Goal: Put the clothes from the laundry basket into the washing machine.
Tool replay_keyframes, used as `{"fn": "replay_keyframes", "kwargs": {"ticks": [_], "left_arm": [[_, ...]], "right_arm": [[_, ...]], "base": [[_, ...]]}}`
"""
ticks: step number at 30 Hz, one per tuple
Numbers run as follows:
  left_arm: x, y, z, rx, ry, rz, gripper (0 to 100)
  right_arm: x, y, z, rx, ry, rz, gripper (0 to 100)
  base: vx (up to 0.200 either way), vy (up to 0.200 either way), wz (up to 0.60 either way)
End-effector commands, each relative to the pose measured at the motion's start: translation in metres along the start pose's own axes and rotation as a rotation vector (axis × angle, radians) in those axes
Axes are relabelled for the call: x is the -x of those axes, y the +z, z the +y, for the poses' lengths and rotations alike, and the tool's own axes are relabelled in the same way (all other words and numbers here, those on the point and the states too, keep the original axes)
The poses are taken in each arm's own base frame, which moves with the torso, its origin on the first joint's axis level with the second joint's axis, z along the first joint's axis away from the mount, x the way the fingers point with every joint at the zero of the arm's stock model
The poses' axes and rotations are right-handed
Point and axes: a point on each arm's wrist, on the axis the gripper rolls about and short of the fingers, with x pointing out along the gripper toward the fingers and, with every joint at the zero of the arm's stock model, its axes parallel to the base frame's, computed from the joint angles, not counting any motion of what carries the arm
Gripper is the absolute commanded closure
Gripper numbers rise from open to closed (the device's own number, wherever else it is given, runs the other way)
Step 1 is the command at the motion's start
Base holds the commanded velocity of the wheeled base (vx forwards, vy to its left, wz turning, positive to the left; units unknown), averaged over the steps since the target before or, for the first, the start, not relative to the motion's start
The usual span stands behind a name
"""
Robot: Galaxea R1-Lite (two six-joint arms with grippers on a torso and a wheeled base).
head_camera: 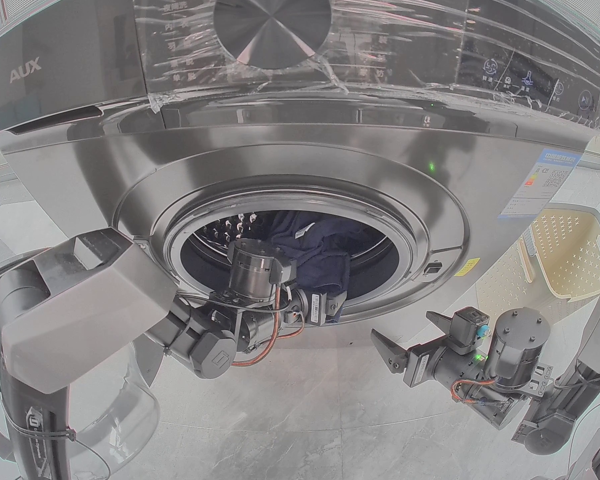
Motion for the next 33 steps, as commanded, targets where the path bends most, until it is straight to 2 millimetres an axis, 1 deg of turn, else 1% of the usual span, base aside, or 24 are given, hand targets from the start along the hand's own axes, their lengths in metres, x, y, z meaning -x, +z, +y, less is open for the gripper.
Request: {"fn": "replay_keyframes", "kwargs": {"ticks": [1,6,11,15,17,18,21,24,27,30,33], "left_arm": [[-0.010,0.002,0.007,0.009,0.018,-0.019,100],[-0.010,0.012,0.006,0.012,0.013,-0.060,100],[-0.019,0.041,0.002,0.022,-0.017,-0.242,100],[-0.032,0.057,0.005,0.036,0.022,-0.371,100],[-0.042,0.058,0.007,0.044,0.038,-0.421,100],[-0.044,0.058,0.007,0.045,0.039,-0.432,100],[-0.058,0.051,0.012,0.046,0.059,-0.460,100],[-0.068,0.047,0.016,0.047,0.065,-0.471,100],[-0.072,0.055,0.020,0.054,0.081,-0.513,100],[-0.074,0.071,0.027,0.066,0.113,-0.578,100],[-0.074,0.069,0.030,0.066,0.120,-0.573,100]], "right_arm": [[0.000,0.000,0.001,0.000,0.002,0.000,0],[0.000,-0.001,0.001,0.000,0.002,0.000,0],[-0.001,0.000,0.001,-0.001,0.003,-0.004,0],[-0.001,0.000,0.001,-0.001,0.003,-0.004,0],[-0.001,0.001,0.001,-0.002,0.003,-0.006,0],[-0.001,0.001,0.001,-0.002,0.003,-0.006,0],[-0.001,0.001,0.002,-0.002,0.005,-0.007,0],[-0.001,0.001,0.002,-0.002,0.005,-0.007,0],[-0.001,0.000,0.001,-0.001,0.005,-0.006,0],[-0.002,0.000,0.002,-0.001,0.006,-0.005,0],[-0.001,-0.001,0.003,0.000,0.010,-0.003,0]], "base": [[0.000,0.000,0.00],[0.000,0.000,0.00],[0.000,0.000,0.00],[0.000,0.000,0.00],[0.000,0.000,0.00],[0.000,0.000,0.00],[0.000,0.000,0.00],[0.000,0.000,0.00],[0.000,0.000,0.00],[0.000,0.000,0.00],[0.000,0.000,0.00]]}}
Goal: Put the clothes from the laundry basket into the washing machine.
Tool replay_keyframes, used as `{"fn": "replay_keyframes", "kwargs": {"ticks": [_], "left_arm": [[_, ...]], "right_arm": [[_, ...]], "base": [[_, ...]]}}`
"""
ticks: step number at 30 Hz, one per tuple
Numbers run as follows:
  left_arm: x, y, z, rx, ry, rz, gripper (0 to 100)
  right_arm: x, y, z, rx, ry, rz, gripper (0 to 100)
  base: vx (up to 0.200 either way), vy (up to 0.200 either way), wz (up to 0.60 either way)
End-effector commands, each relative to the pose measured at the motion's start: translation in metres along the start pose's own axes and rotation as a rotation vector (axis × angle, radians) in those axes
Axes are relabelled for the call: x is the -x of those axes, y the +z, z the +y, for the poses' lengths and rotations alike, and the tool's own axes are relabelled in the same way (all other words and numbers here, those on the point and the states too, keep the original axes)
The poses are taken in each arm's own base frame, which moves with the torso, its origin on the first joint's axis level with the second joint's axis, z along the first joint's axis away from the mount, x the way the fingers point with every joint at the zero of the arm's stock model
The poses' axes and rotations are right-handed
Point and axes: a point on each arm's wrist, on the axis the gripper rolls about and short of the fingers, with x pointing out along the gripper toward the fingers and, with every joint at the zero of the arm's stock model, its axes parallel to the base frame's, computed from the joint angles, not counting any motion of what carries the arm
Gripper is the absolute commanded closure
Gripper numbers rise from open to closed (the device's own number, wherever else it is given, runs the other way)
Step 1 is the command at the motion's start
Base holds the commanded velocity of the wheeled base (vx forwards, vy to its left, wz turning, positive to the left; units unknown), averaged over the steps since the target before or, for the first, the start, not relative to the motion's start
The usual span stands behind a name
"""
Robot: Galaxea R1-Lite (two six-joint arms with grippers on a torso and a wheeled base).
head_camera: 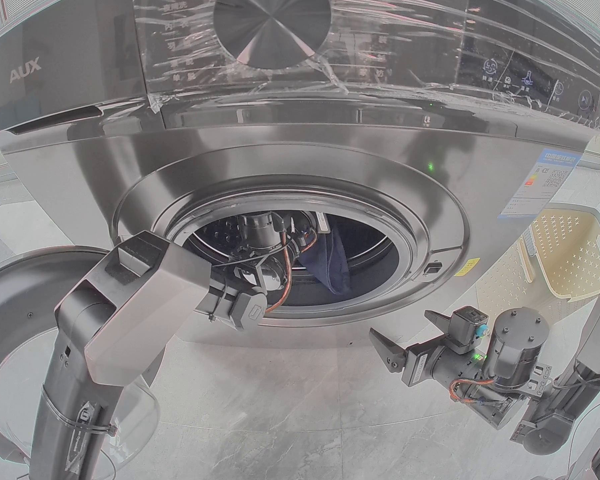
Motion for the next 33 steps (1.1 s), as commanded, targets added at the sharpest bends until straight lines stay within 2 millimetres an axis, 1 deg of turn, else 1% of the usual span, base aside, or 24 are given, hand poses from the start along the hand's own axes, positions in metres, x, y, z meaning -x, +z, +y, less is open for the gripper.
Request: {"fn": "replay_keyframes", "kwargs": {"ticks": [1,3,5,6,7,8,10,15,17,18,22,24,26,27,28,29,30,33], "left_arm": [[-0.005,-0.010,0.011,-0.004,0.031,0.001,100],[-0.003,-0.011,0.010,-0.006,0.031,0.011,100],[0.002,-0.006,0.005,-0.004,0.024,0.019,100],[0.006,0.004,0.001,-0.003,0.019,0.020,0],[0.006,0.004,0.001,-0.003,0.019,0.020,0],[0.013,0.010,-0.003,-0.003,0.014,0.042,0],[0.028,0.012,-0.006,-0.015,0.006,0.111,0],[0.060,0.009,-0.018,-0.027,-0.065,0.252,0],[0.069,0.004,-0.020,-0.030,-0.087,0.299,0],[0.071,0.002,-0.020,-0.033,-0.085,0.309,0],[0.071,-0.009,-0.017,-0.039,-0.083,0.336,0],[0.069,-0.022,-0.014,-0.045,-0.078,0.358,0],[0.067,-0.030,-0.011,-0.049,-0.071,0.369,0],[0.064,-0.038,-0.007,-0.064,-0.066,0.376,0],[0.061,-0.042,-0.005,-0.071,-0.063,0.372,0],[0.061,-0.043,-0.005,-0.073,-0.062,0.374,0],[0.051,-0.046,0.004,-0.082,-0.040,0.350,0],[0.039,-0.043,0.010,-0.084,-0.017,0.310,0]], "right_arm": [[0.000,-0.001,0.002,0.002,0.005,0.004,0],[0.000,-0.001,0.002,0.002,0.005,0.004,0],[0.000,-0.001,0.001,0.002,0.005,0.004,0],[0.000,-0.001,0.001,0.002,0.004,0.003,0],[0.000,-0.001,0.001,0.002,0.004,0.003,0],[0.000,-0.001,0.001,0.002,0.004,0.003,0],[0.000,-0.001,0.000,0.001,-0.001,0.003,0],[-0.001,0.000,-0.002,0.000,-0.008,0.003,0],[-0.001,0.000,-0.002,0.000,-0.008,0.003,0],[0.000,0.000,-0.002,0.000,-0.007,0.003,0],[0.000,0.001,-0.001,-0.001,-0.003,-0.001,0],[0.000,0.000,0.000,0.000,-0.001,0.000,0],[0.000,0.001,0.000,-0.001,-0.001,-0.002,0],[0.000,0.000,0.000,0.000,-0.001,0.000,0],[0.000,0.000,0.000,0.000,0.000,0.000,0],[0.000,0.000,0.000,0.000,0.002,0.000,0],[0.000,0.000,0.000,0.000,0.002,-0.001,0],[0.000,0.001,0.000,-0.001,0.002,-0.001,0]], "base": [[0.000,0.000,0.00],[0.000,0.000,0.00],[0.000,0.000,0.00],[0.000,0.000,0.00],[0.000,0.000,0.00],[0.000,0.000,0.00],[0.000,0.000,0.00],[0.000,0.000,0.00],[0.000,0.000,0.00],[0.000,0.000,0.00],[0.000,0.000,0.00],[0.000,0.000,0.00],[0.000,0.000,0.00],[0.000,0.000,0.00],[0.000,0.000,0.00],[0.000,0.000,0.00],[0.000,0.000,0.00],[0.000,0.000,0.00]]}}
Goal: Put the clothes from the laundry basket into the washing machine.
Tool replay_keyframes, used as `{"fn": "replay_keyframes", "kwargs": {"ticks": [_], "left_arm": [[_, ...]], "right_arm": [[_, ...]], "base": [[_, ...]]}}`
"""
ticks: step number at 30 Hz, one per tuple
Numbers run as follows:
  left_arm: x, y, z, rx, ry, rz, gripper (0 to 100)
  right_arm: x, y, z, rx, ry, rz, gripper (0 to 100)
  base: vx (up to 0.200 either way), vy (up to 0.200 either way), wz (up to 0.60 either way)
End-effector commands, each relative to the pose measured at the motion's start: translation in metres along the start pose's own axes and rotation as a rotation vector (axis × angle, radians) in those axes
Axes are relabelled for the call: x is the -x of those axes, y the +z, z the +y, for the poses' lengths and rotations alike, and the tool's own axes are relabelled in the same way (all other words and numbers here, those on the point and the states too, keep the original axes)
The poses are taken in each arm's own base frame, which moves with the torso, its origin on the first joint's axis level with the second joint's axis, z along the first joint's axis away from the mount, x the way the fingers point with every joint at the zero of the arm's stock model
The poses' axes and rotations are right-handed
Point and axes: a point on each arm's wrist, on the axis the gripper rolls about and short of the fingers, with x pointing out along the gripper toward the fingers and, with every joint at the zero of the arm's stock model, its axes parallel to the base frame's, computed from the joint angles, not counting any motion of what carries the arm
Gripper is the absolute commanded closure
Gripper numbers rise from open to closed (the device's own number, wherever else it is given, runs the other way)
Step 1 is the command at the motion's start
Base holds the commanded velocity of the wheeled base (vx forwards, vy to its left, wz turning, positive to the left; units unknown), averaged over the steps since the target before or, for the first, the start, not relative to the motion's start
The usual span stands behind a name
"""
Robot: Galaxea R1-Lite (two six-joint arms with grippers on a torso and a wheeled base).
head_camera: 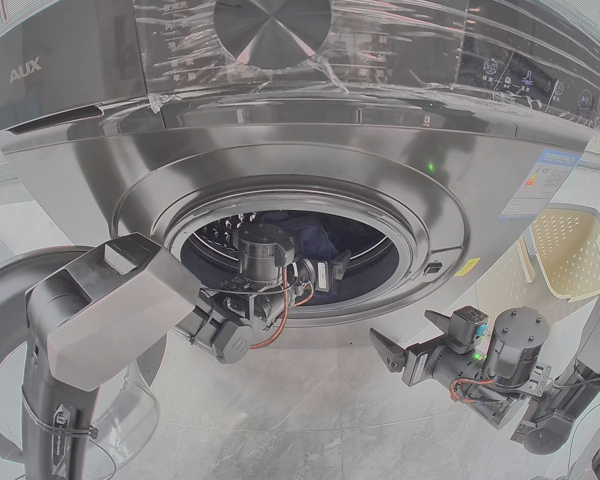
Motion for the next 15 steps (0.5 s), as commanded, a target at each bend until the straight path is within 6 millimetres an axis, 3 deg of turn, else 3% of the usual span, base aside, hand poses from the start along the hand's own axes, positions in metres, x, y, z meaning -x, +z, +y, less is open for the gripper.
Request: {"fn": "replay_keyframes", "kwargs": {"ticks": [1,2,8,12,15], "left_arm": [[-0.020,-0.006,0.018,-0.006,0.050,-0.028,0],[-0.021,-0.006,0.019,-0.006,0.052,-0.030,100],[-0.026,0.011,0.013,0.001,0.035,-0.096,100],[-0.037,0.023,0.011,0.017,0.026,-0.161,100],[-0.054,0.030,0.019,0.041,0.086,-0.249,100]], "right_arm": [[0.000,0.000,0.000,-0.001,0.002,-0.002,0],[0.000,0.000,0.000,-0.001,0.002,-0.002,0],[0.000,-0.001,0.001,0.001,0.005,0.001,0],[0.000,-0.001,0.002,0.001,0.006,0.000,0],[-0.001,0.000,0.002,-0.001,0.007,-0.005,0]], "base": [[0.000,0.000,0.00],[0.000,0.000,0.00],[0.000,0.000,0.00],[0.000,0.000,0.00],[0.000,0.000,0.00]]}}
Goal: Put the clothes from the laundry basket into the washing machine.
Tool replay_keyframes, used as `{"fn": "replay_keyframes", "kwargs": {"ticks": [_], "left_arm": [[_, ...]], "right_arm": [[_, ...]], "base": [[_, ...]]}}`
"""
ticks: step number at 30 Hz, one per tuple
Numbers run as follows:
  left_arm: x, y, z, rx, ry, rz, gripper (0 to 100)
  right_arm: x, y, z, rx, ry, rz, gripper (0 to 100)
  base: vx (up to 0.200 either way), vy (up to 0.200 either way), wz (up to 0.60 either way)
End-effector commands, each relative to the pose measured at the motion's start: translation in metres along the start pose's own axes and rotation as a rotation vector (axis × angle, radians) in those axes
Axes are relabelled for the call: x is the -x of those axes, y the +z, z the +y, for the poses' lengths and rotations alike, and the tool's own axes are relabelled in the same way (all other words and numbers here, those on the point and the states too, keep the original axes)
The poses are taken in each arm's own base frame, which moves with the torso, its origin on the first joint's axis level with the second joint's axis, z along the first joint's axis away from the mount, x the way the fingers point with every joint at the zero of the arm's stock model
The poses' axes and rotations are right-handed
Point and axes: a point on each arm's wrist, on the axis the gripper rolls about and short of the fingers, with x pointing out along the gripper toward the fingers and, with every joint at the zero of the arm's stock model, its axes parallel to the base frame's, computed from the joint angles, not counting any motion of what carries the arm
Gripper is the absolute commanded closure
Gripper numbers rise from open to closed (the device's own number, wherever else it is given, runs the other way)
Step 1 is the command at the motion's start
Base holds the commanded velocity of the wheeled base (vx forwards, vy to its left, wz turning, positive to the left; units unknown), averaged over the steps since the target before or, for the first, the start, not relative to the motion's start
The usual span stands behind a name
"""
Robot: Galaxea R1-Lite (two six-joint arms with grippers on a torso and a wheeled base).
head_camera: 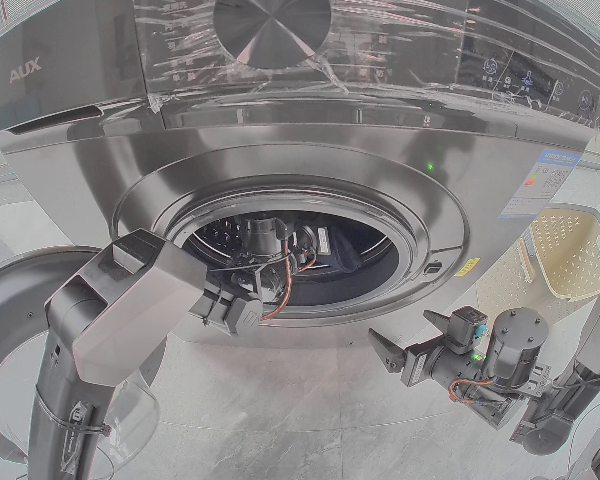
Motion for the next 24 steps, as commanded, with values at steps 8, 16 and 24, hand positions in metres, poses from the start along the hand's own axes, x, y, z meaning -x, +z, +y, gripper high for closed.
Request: {"fn": "replay_keyframes", "kwargs": {"ticks": [8,16,24], "left_arm": [[-0.041,0.021,0.020,0.051,0.093,-0.237,100],[-0.044,0.019,0.022,0.052,0.109,-0.244,0],[-0.034,0.017,0.011,0.047,0.099,-0.191,0]], "right_arm": [[-0.001,0.000,0.001,-0.002,0.003,-0.003,0],[-0.001,0.000,0.001,-0.002,0.003,-0.003,0],[0.000,0.000,0.001,-0.001,0.002,0.000,0]], "base": [[0.000,0.000,0.00],[0.000,0.000,0.00],[0.000,0.000,0.00]]}}
